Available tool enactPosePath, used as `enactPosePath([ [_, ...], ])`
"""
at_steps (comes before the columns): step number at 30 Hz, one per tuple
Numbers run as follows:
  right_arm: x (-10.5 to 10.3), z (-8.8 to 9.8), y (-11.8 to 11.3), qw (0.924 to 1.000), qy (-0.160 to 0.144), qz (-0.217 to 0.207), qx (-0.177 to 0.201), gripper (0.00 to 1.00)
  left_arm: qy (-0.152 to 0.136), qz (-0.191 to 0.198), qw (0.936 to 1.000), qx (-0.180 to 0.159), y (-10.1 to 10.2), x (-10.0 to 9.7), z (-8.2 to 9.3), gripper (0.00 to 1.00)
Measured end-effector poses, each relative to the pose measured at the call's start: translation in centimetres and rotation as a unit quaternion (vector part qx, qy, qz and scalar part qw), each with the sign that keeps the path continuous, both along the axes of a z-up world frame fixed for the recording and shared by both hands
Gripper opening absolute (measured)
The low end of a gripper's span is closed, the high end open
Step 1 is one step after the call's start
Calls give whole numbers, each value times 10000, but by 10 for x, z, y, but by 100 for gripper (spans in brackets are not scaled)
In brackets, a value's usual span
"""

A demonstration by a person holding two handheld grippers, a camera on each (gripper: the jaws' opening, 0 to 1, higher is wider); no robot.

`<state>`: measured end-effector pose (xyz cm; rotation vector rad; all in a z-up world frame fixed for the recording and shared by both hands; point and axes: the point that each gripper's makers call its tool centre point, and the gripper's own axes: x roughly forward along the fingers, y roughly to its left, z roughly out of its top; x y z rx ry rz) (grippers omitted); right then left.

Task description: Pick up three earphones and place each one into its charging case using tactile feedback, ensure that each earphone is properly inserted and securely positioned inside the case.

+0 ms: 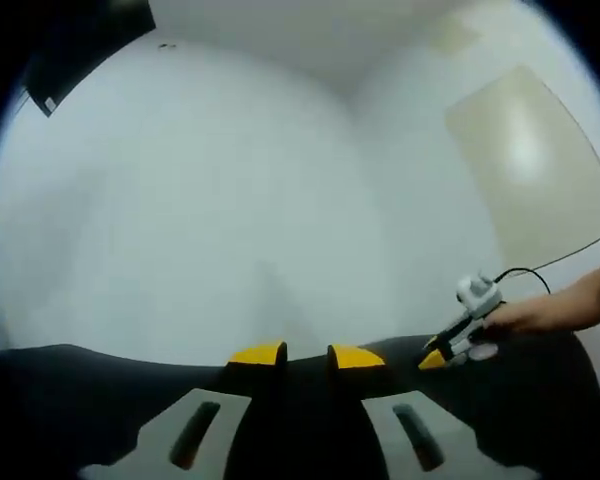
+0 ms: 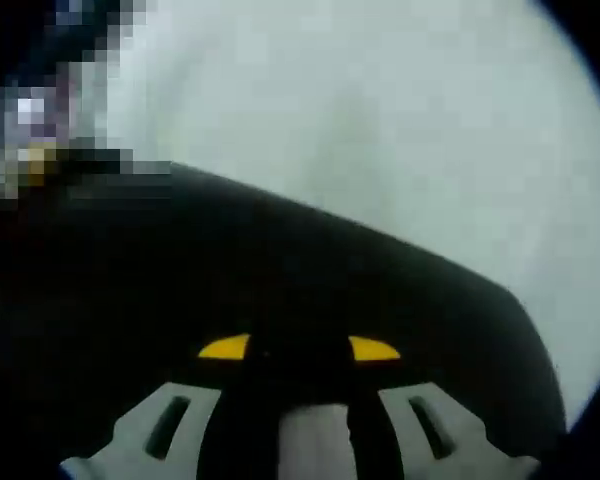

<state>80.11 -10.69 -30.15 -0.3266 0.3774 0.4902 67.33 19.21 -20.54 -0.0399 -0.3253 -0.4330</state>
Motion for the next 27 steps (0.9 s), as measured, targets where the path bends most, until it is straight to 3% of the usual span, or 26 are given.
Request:
enactPosePath([
  [18,-2,-5,1,9992,271,47,-306,39,41,-2,10000,83,-3,1,-1,15],
  [19,-1,4,-1,9998,59,-4,-196,42,48,2,10000,83,-3,1,-2,15],
  [22,-10,28,-5,9991,-201,-92,355,43,60,3,10000,70,-2,0,-2,15],
  [23,-15,41,-9,9974,-391,-118,588,42,60,-3,10000,76,-2,1,-2,15],
  [27,-38,66,-9,9913,-674,12,1130,41,59,-17,9999,100,-3,1,-2,15],
])
